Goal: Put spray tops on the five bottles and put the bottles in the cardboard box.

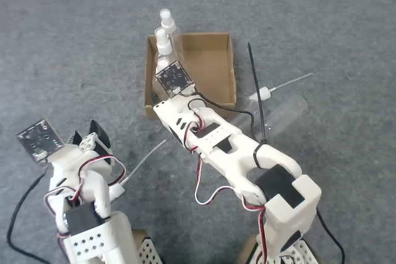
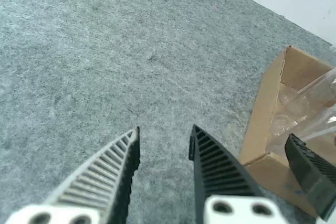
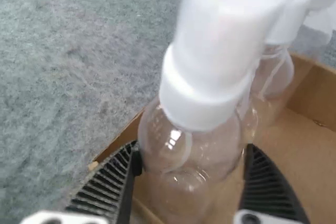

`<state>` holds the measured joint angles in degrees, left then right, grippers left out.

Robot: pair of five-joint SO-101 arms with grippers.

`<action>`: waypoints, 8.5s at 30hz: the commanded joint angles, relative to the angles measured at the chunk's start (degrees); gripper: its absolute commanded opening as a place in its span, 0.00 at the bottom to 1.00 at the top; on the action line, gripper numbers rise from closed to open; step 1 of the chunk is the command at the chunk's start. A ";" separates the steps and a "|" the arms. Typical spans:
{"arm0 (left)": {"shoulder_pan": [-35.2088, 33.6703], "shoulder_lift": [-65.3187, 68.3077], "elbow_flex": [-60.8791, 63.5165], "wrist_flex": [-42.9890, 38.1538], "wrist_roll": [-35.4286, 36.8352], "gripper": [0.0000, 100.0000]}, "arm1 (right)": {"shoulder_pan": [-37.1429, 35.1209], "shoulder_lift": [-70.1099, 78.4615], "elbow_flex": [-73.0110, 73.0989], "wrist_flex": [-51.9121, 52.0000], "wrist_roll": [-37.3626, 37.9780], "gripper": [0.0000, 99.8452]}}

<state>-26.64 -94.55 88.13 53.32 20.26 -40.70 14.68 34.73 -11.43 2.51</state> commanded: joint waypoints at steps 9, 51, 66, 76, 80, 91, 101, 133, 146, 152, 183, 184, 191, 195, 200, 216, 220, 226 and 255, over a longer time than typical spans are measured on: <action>0.00 -0.97 -0.48 -1.76 0.35 0.15 | -0.92 -9.19 -2.73 10.86 0.18 0.32; -0.09 -0.97 -0.04 -2.99 0.35 0.15 | 0.13 -50.59 -2.81 70.37 13.10 0.32; -0.09 -0.97 -0.04 -2.99 0.35 0.15 | 24.66 -50.33 -3.16 62.73 22.33 0.32; -0.09 -0.97 -0.04 -2.99 0.35 0.15 | 30.20 -23.08 -16.00 53.85 16.26 0.32; -0.09 -0.97 -0.04 -2.99 0.35 0.15 | 32.31 -12.44 -23.82 53.93 13.36 0.32; -0.09 -0.97 -0.04 -2.99 0.35 0.15 | 34.15 6.55 -36.92 53.93 13.27 0.32; -0.09 -0.97 -0.04 -2.99 0.35 0.15 | 34.68 16.04 -43.16 60.44 13.27 0.23; -0.09 -0.97 0.04 -2.90 0.35 0.15 | 34.15 4.35 -45.27 113.63 8.53 0.16; -1.85 -0.97 0.04 -2.90 0.26 0.15 | 31.96 -12.79 -33.49 113.54 25.67 0.17; -1.85 -0.97 0.04 -2.90 0.26 0.15 | 32.48 -16.13 -28.48 113.80 34.55 0.30; -1.85 -0.97 0.04 -2.64 0.26 0.15 | 40.84 -17.36 -0.79 74.77 51.96 0.07; -1.85 -0.97 0.04 -2.64 0.26 0.15 | 41.19 -17.36 -0.79 73.80 51.96 0.05; -1.85 -0.97 0.04 -2.64 0.26 0.15 | 44.79 -19.65 -2.20 73.01 51.96 0.01; -1.85 -0.97 0.04 -2.64 0.26 0.15 | 45.58 -24.48 -2.29 73.01 51.78 0.01; -1.85 -0.97 0.04 -2.64 0.26 0.15 | 45.58 -34.15 -2.29 73.01 51.52 0.01; -1.85 -0.97 0.13 -2.73 0.26 0.15 | 33.27 -55.43 -2.29 85.05 35.60 0.01; -1.85 -0.97 0.13 -2.73 0.26 0.15 | 26.33 -56.92 -2.29 87.08 30.51 0.01; -1.85 -0.97 0.13 -2.64 0.26 0.15 | 15.34 -55.52 -2.29 87.16 23.65 0.01; -1.85 -0.97 0.13 -2.64 0.26 0.15 | -7.60 -20.44 -17.41 78.37 3.60 0.23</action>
<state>-28.31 -94.55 88.75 51.91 20.26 -47.56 -3.87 22.07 66.73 6.73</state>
